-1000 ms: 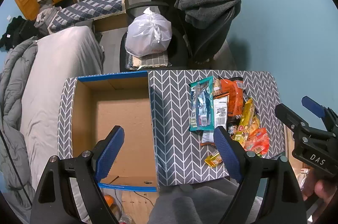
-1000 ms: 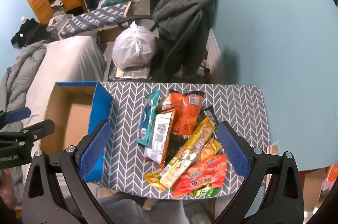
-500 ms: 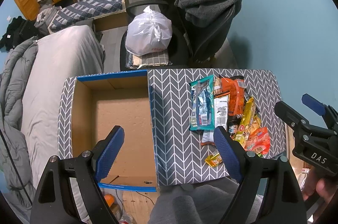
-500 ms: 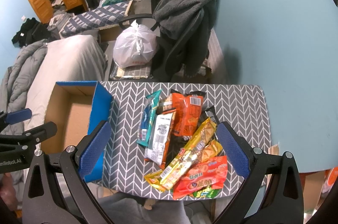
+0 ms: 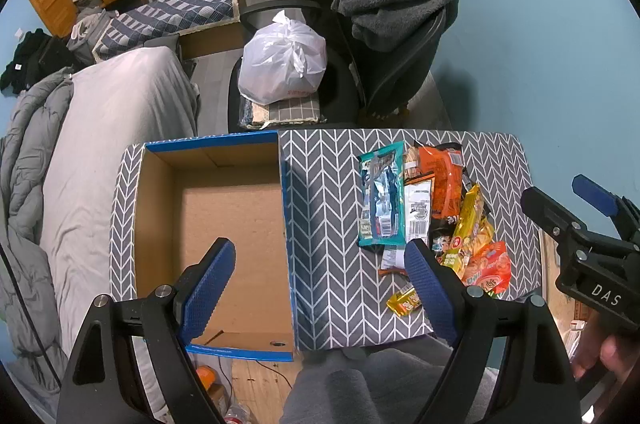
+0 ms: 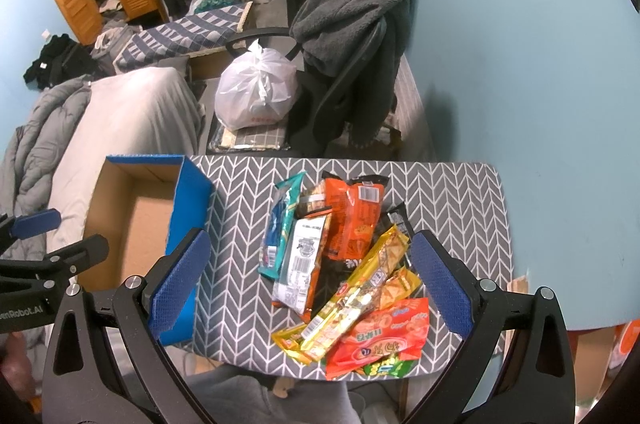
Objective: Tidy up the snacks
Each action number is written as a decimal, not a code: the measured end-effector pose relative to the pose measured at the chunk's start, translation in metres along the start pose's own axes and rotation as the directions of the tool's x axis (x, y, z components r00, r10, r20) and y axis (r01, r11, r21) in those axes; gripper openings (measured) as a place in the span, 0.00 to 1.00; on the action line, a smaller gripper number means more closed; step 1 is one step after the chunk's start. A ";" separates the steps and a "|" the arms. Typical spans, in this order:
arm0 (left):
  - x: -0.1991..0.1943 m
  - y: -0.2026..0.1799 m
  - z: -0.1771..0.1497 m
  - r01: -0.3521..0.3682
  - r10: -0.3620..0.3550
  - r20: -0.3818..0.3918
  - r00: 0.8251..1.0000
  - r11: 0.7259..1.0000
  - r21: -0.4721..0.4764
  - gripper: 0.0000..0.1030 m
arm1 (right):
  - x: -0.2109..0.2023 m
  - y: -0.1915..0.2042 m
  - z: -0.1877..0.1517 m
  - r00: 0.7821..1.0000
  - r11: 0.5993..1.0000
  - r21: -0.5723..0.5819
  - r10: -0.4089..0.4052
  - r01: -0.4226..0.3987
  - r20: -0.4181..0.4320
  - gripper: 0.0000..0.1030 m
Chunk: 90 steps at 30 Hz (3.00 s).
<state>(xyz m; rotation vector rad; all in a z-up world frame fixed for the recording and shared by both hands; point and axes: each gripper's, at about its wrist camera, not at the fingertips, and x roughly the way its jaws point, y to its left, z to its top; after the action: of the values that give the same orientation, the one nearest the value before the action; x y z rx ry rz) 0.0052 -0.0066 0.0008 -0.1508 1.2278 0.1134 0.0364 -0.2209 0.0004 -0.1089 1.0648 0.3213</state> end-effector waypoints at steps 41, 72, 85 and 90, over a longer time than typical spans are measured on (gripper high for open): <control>0.003 -0.009 0.006 0.012 -0.012 -0.012 1.000 1.000 0.019 0.85 | 0.005 -0.001 -0.001 1.000 1.000 0.002 0.006 -0.006 -0.008 0.98; 0.104 -0.027 0.040 0.095 -0.064 -0.177 0.982 0.981 0.171 0.85 | 0.058 -0.095 -0.042 0.982 0.960 0.277 0.024 0.030 -0.188 0.95; 0.163 -0.044 0.039 0.110 -0.060 -0.269 0.961 0.978 0.178 0.85 | 0.135 -0.081 -0.077 0.948 0.934 0.357 0.095 0.021 -0.305 0.87; 0.183 -0.047 0.036 0.138 -0.093 -0.313 0.945 0.982 0.125 0.85 | 0.147 -0.083 -0.084 0.942 0.920 0.392 0.128 0.005 -0.311 0.84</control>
<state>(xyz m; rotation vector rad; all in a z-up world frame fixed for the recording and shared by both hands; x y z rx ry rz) 0.1072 -0.0456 -0.1574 -0.1157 1.5282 -0.1070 0.0568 -0.2895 -0.1744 0.2377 1.4512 0.1439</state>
